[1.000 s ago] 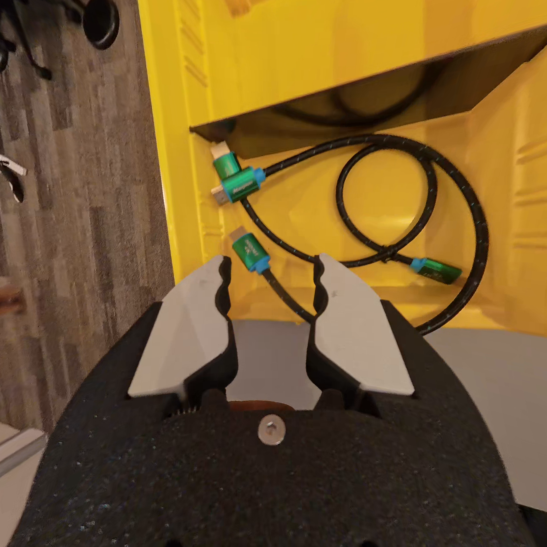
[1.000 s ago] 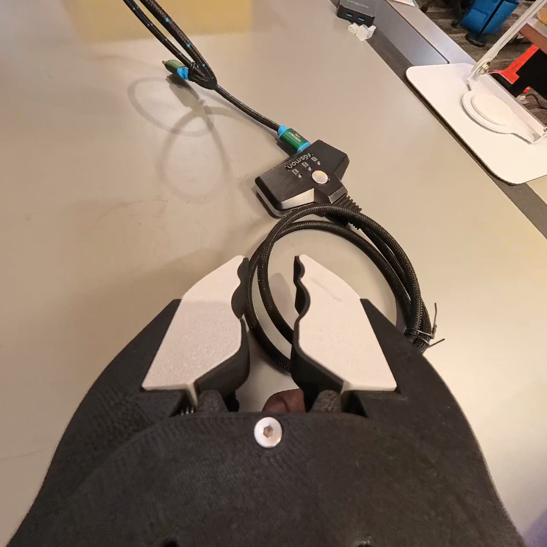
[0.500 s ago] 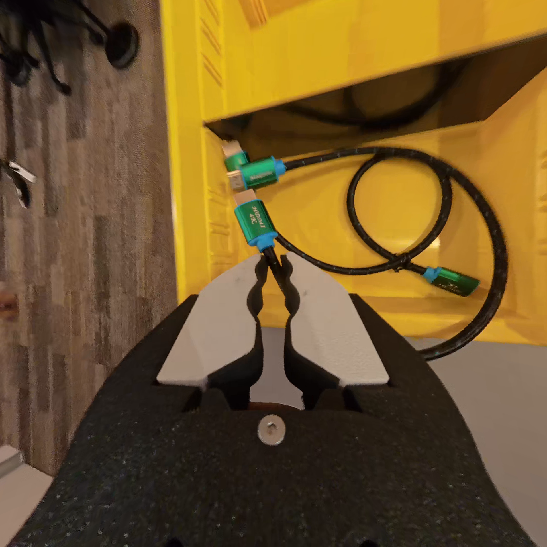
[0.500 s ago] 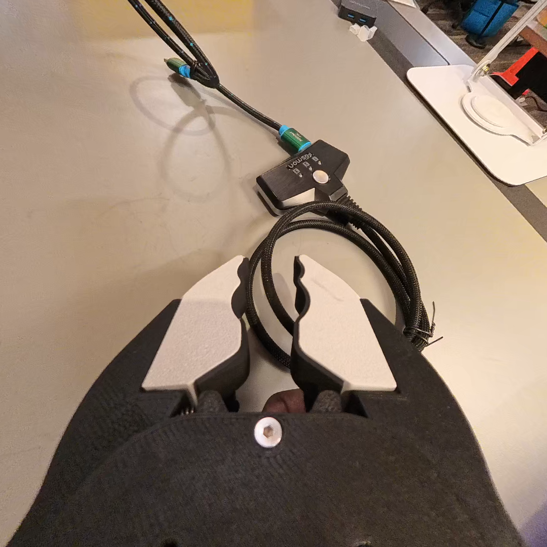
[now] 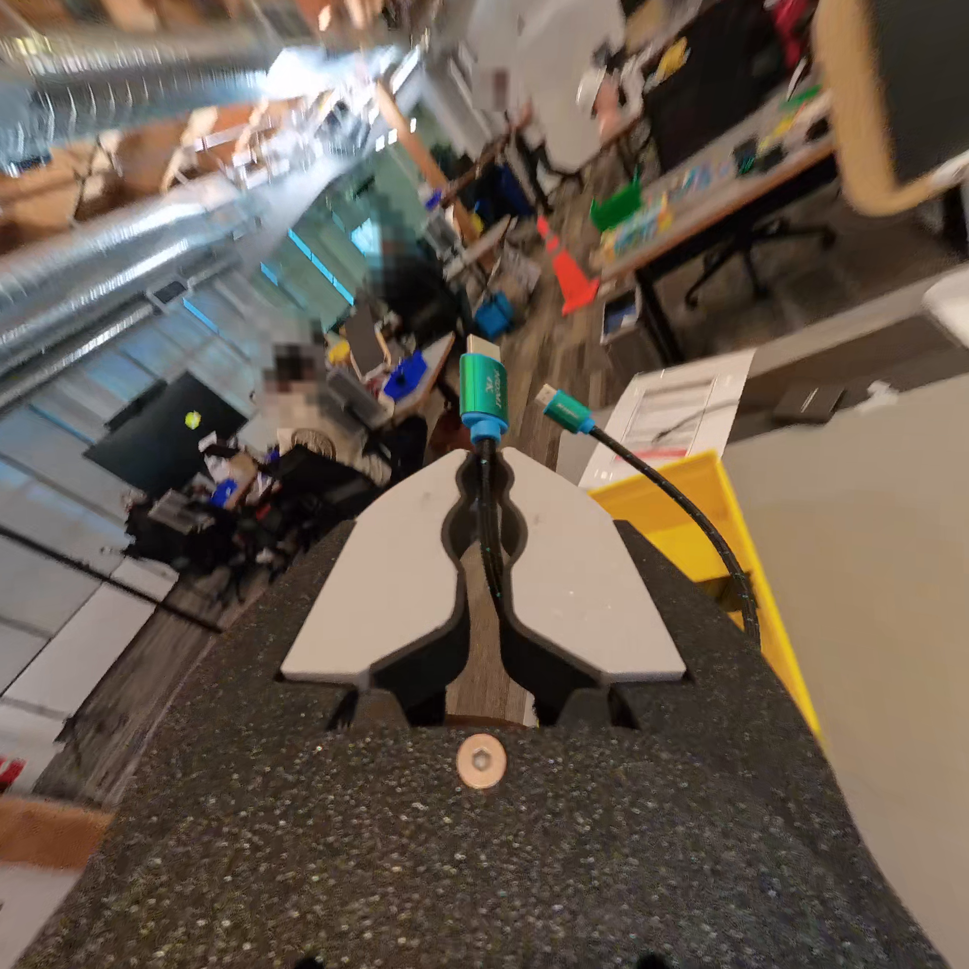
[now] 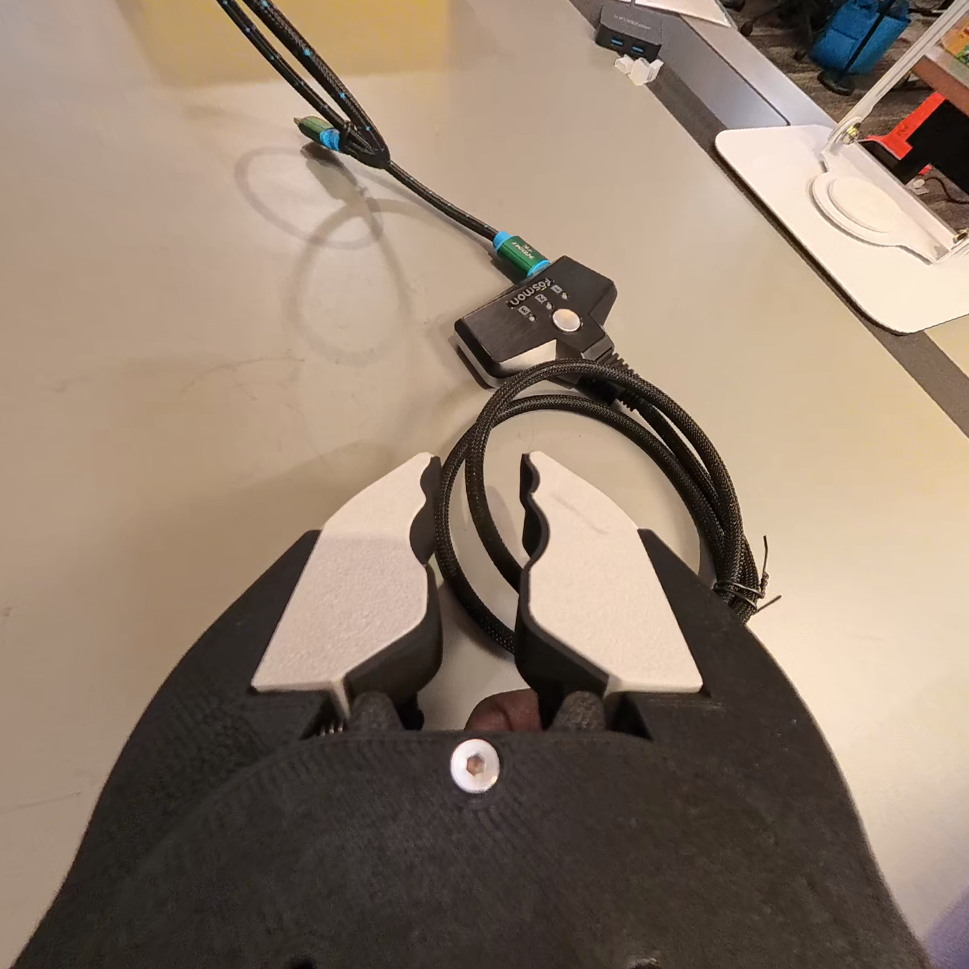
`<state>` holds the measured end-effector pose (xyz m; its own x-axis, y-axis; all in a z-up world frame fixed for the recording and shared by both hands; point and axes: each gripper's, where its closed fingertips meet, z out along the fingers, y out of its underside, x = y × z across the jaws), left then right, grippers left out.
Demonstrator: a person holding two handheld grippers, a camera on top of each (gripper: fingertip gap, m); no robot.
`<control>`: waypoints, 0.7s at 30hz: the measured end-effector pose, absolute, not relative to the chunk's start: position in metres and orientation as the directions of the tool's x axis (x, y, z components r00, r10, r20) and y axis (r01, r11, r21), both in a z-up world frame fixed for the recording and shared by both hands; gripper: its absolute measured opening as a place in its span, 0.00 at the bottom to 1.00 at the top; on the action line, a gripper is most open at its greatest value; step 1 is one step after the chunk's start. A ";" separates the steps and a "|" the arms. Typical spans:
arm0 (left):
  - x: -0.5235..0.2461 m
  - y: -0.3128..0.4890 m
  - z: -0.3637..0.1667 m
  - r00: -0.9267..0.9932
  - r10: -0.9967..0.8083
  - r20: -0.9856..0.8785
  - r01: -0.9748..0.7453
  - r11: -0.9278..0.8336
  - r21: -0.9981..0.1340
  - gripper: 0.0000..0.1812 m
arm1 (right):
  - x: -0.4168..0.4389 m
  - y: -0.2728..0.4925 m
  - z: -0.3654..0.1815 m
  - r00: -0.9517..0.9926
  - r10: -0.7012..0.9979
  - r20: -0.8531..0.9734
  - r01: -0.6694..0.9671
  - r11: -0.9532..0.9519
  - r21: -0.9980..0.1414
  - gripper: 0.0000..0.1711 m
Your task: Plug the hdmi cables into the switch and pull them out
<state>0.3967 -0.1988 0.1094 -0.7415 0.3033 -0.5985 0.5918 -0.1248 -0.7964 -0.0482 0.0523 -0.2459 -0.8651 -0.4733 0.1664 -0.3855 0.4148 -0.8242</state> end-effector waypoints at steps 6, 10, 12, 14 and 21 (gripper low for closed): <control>0.334 -0.140 0.148 -0.643 0.507 -0.574 0.498 -0.293 -0.816 0.03 | -0.048 0.053 -0.245 -0.865 -0.475 0.164 -0.384 0.413 -0.826 0.17; 0.276 -0.110 0.114 -0.469 0.744 -0.476 0.426 -0.281 -0.860 0.04 | -0.047 0.053 -0.243 -0.865 -0.475 0.159 -0.378 0.409 -0.831 0.17; 0.245 -0.094 0.091 -0.353 0.852 -0.387 0.387 -0.243 -0.889 0.03 | -0.046 0.053 -0.242 -0.866 -0.476 0.153 -0.371 0.407 -0.834 0.17; 0.214 -0.075 0.063 -0.206 0.938 -0.277 0.365 -0.189 -0.911 0.03 | -0.047 0.054 -0.243 -0.866 -0.477 0.151 -0.370 0.408 -0.834 0.17; 0.108 -0.009 -0.069 0.201 0.976 0.089 0.485 -0.020 -0.875 0.03 | -0.047 0.054 -0.243 -0.865 -0.478 0.149 -0.370 0.409 -0.834 0.17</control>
